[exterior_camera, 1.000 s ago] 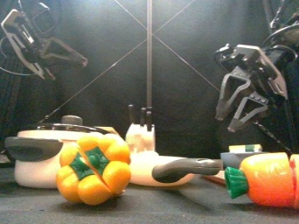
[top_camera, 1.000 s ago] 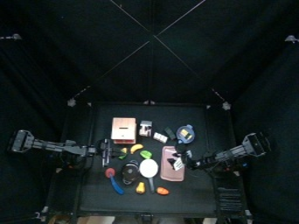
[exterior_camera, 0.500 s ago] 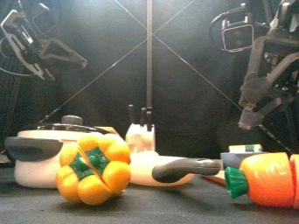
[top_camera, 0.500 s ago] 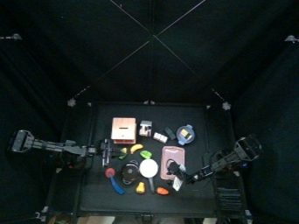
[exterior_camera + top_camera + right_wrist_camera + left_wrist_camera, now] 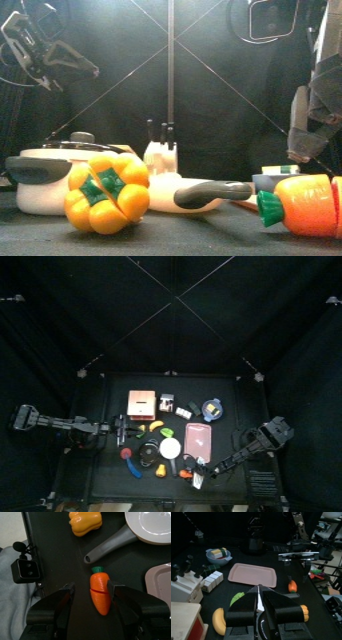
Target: Grab carrot
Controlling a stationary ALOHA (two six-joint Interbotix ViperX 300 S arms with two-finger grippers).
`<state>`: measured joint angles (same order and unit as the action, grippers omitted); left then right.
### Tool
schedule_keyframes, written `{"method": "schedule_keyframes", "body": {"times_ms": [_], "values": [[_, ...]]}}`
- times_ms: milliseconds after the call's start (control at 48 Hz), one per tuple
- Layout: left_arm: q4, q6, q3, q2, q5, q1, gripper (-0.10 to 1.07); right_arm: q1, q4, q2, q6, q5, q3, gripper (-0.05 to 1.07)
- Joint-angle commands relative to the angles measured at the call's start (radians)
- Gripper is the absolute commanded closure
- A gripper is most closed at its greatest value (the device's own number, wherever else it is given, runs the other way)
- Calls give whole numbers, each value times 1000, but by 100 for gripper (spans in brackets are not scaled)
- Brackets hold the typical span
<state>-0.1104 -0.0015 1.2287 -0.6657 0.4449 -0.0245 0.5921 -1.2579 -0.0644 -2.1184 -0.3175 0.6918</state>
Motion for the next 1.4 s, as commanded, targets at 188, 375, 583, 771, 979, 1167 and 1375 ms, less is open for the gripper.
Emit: {"method": "schedule_keyframes", "body": {"times_ms": [188,375,583,771,979,1167,1375], "values": [[0,-2,-15,0,9,5,45,-3,5,-26,3,5,-26,15],[-3,-2,-15,0,8,8,45,-6,17,-64,3,5,-38,15],[-5,-2,-14,0,9,9,45,-12,20,-94,3,6,-49,15],[-5,-2,-12,0,9,12,45,-17,21,-114,3,6,-48,15],[-5,-2,-12,0,8,14,45,-25,21,-127,3,8,-43,22],[-5,-2,-12,0,9,14,45,-28,21,-124,3,8,-44,32],[-5,-2,-12,0,9,14,45,-29,15,-86,3,-3,-52,33]]}}
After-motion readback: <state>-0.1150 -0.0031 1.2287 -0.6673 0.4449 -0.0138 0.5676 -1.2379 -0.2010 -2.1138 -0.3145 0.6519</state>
